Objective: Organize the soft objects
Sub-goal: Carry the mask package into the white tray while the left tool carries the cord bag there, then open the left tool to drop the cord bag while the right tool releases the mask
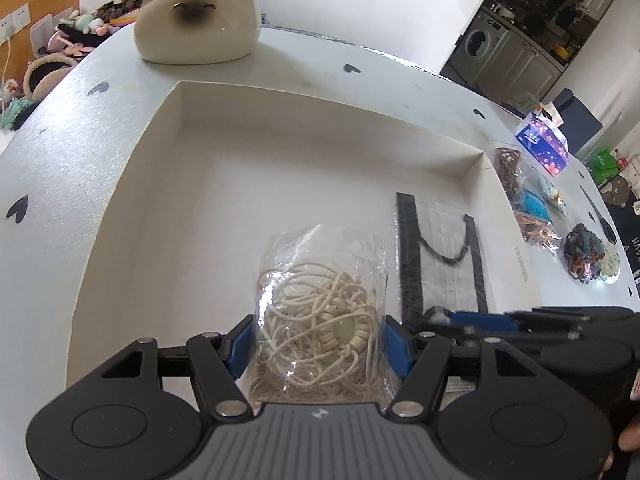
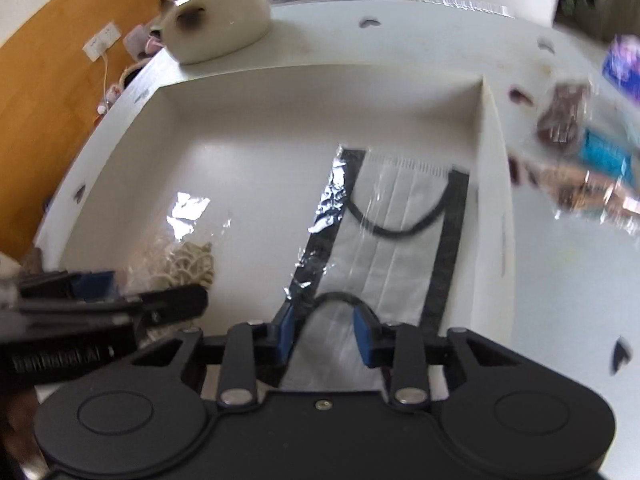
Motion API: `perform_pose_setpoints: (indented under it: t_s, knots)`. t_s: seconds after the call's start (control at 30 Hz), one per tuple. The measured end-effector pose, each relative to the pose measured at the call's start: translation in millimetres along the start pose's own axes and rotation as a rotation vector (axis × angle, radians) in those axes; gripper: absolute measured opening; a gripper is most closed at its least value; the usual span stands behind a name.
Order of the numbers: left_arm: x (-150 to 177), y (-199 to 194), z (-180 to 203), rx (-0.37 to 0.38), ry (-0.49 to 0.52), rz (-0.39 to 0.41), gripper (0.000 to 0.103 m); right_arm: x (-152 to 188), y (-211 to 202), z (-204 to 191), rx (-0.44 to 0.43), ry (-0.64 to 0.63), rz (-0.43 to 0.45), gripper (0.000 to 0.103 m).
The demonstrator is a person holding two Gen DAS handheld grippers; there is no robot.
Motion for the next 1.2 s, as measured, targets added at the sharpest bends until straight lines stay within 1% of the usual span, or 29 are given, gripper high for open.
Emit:
perform_pose_setpoints:
  t_s: [0.07, 0.2, 0.37, 0.43, 0.6, 0.7, 0.77, 0.9, 0.97, 1.07, 1.2]
  knots:
    - [0.7, 1.3, -1.5, -0.004, -0.007, -0.006, 0.065, 2.3, -2.1, -1.1, 0.023, -0.03, -0.015, 0.032]
    - [0.7, 3.7, 0.3, -0.002, -0.001, -0.014, 0.065, 9.8, -9.5, 6.3, 0.059, -0.047, -0.038, 0.032]
    - [0.2, 7.4, 7.9, 0.01, 0.017, -0.02, 0.065, 20.2, -19.8, 14.7, 0.079, -0.029, -0.06, 0.033]
    - [0.0, 9.0, 12.5, 0.02, 0.024, -0.024, 0.065, 22.3, -23.8, 19.2, 0.078, -0.01, -0.045, 0.033]
    - [3.1, 11.3, 27.4, 0.03, 0.029, -0.038, 0.065, 16.4, -47.7, 33.9, 0.05, 0.055, 0.054, 0.035]
    - [6.1, 12.4, 37.2, 0.034, 0.016, -0.049, 0.065, 15.8, -61.5, 40.5, 0.061, 0.072, 0.089, 0.036]
    - [8.9, 12.2, 44.1, 0.038, 0.016, -0.059, 0.065, 17.4, -68.0, 44.4, 0.07, 0.078, 0.099, 0.035]
    - [14.0, 10.5, 55.9, 0.017, 0.05, -0.075, 0.066, 20.1, -77.4, 50.2, 0.039, 0.09, 0.114, 0.036]
    - [15.4, 8.4, 57.5, 0.007, 0.041, -0.079, 0.067, 20.9, -79.9, 48.6, 0.036, 0.077, 0.12, 0.037]
    - [15.4, 3.3, 58.1, -0.01, 0.034, -0.08, 0.075, 21.1, -82.3, 47.5, 0.038, 0.06, 0.13, 0.04]
    - [14.7, -6.0, 57.1, -0.019, 0.026, -0.057, 0.077, 20.7, -86.0, 48.2, 0.025, 0.059, 0.141, 0.041]
Point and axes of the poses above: each gripper's, at about its wrist camera, not at the fingertips, and y roughly the way its jaws point, z to its right, x to its underside, the point moved 2 cm from there along y, roughly the way its jaws point, and after that the axes turned 12 degrees about z, right-handed, at the moved point
